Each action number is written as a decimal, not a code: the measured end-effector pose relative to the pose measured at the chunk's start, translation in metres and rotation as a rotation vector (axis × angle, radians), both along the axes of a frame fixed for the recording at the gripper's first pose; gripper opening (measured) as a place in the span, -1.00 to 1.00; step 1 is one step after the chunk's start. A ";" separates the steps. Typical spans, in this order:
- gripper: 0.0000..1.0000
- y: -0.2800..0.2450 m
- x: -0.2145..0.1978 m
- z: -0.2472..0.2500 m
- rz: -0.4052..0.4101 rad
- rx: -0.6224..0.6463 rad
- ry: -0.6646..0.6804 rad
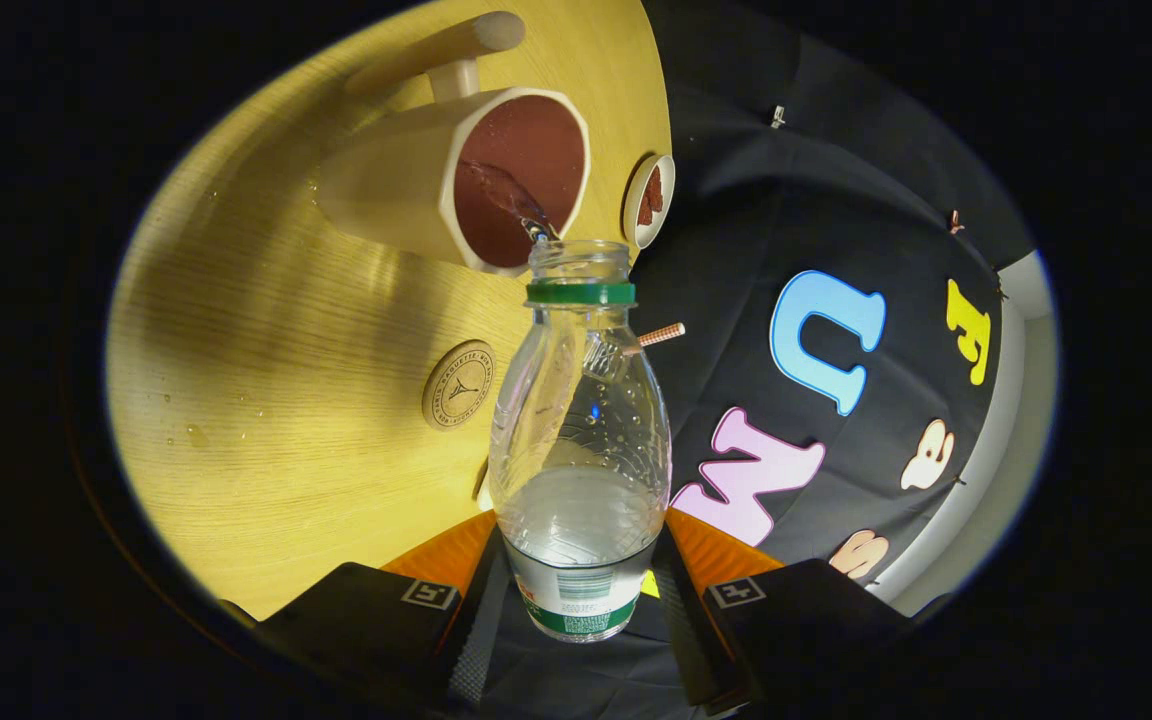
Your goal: Take the bottle from table, then pour the juice into the cup, finally place the bottle on the coaster
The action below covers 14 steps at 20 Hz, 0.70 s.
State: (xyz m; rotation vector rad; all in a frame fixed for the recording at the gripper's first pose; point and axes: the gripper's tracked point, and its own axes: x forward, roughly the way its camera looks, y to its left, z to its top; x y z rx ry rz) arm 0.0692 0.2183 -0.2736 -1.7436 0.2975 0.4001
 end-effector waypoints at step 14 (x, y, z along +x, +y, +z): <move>0.50 0.010 0.013 0.019 0.105 -0.064 -0.094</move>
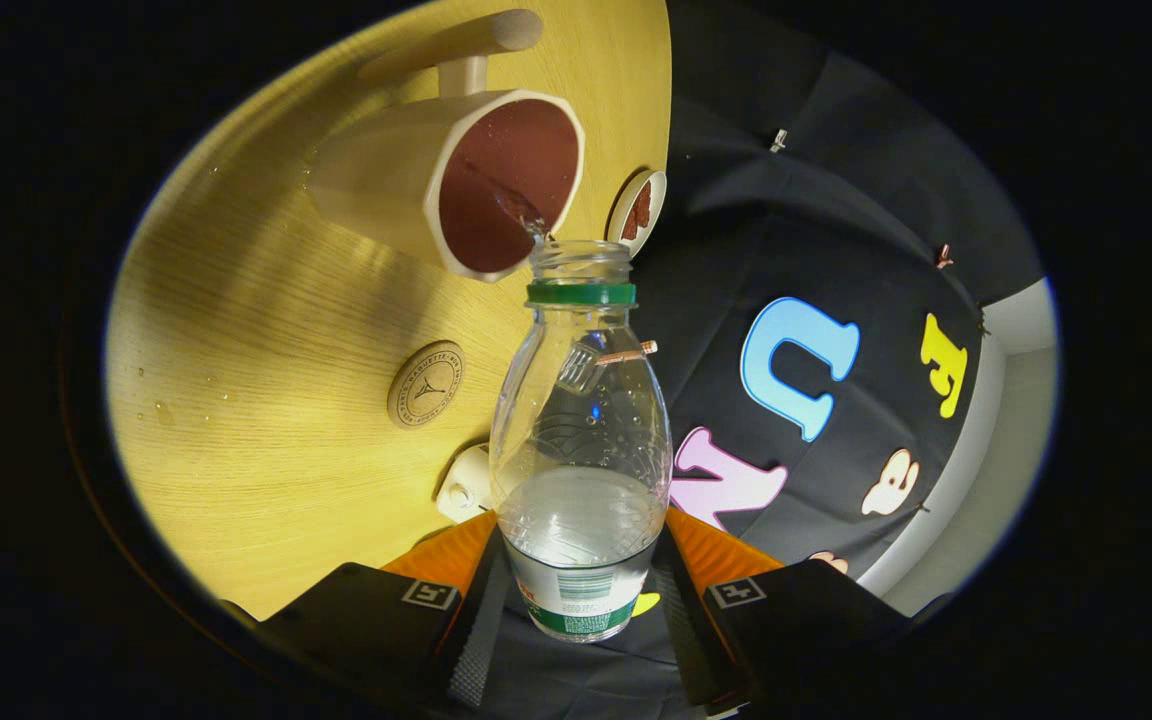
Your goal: Take the bottle from table, then pour the juice into the cup, finally place the bottle on the coaster
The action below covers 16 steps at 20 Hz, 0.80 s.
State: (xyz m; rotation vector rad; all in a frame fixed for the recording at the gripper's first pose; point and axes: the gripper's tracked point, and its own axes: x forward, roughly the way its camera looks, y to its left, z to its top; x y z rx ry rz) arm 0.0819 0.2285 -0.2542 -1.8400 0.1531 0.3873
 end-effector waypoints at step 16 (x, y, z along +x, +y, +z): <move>0.50 0.007 0.010 0.041 0.147 -0.103 -0.163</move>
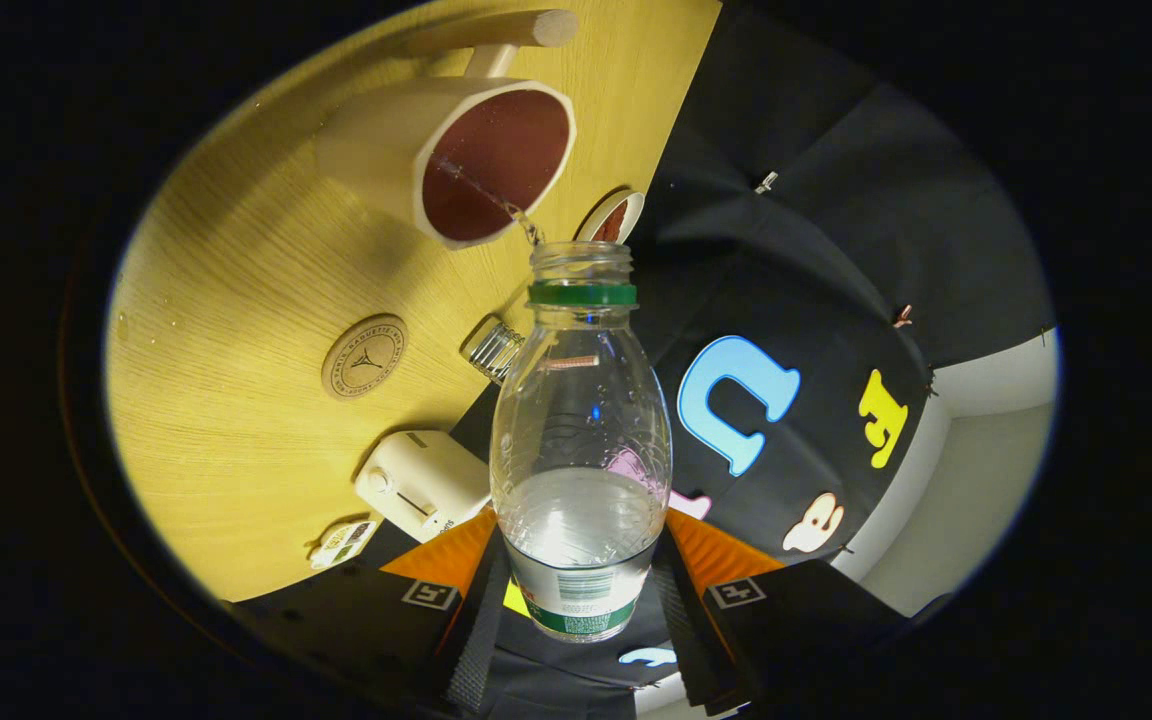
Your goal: Take the bottle from table, then pour the juice into the cup, finally place the bottle on the coaster
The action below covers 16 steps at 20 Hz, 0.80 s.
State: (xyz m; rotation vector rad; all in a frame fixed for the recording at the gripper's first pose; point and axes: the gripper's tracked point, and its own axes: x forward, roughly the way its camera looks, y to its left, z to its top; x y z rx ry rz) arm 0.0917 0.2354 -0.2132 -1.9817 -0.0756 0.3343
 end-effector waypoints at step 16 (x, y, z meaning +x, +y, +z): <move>0.50 -0.004 0.001 -0.007 -0.008 0.040 0.036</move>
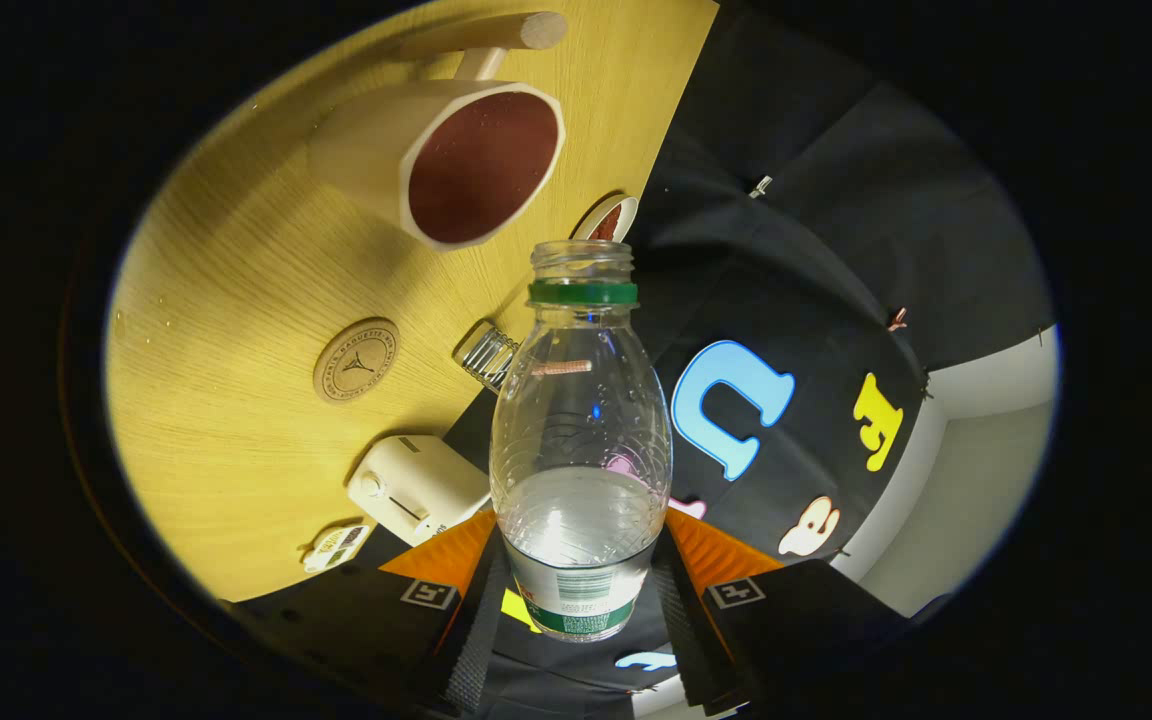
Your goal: Take the bottle from table, then pour the juice into the cup, finally place the bottle on the coaster
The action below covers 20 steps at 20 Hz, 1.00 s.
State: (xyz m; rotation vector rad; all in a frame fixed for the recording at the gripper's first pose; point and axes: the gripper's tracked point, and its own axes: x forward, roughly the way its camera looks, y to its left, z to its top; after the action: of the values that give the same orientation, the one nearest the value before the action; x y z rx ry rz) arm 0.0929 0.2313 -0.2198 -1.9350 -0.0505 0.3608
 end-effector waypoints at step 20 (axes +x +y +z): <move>0.52 0.032 -0.043 -0.039 -0.299 1.259 0.734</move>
State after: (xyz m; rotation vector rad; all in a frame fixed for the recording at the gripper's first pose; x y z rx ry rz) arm 0.0498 0.2632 -0.2583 -0.4901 0.3988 0.6164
